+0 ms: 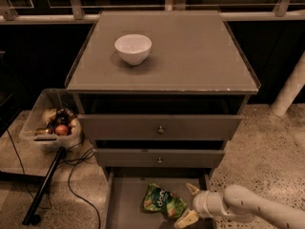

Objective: Pick green rice chip bag from bottom drawer and place on counter

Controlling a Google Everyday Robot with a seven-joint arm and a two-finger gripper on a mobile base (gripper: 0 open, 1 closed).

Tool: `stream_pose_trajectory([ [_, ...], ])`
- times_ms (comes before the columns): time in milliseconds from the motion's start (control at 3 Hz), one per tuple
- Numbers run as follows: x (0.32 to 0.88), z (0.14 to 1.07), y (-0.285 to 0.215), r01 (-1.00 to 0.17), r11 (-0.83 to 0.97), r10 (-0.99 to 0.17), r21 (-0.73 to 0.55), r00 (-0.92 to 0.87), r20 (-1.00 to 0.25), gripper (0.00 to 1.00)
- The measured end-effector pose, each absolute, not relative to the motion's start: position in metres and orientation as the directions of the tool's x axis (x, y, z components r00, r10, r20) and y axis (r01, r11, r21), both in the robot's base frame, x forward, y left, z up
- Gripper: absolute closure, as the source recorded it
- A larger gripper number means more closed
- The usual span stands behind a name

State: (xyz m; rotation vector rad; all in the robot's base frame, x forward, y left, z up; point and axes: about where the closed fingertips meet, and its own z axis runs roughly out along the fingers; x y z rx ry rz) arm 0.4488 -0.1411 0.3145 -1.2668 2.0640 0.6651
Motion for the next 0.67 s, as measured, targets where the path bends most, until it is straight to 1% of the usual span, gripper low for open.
stream_pose_trajectory([
  [333,0.4694,0.286,-0.1382,-0.872,0.483,-0.498,0.078,-0.347,-0.795,0.0],
  [667,0.4714,0.2837,-0.1313,-0.875,0.477,-0.499,0.079,-0.344,-0.795,0.0],
])
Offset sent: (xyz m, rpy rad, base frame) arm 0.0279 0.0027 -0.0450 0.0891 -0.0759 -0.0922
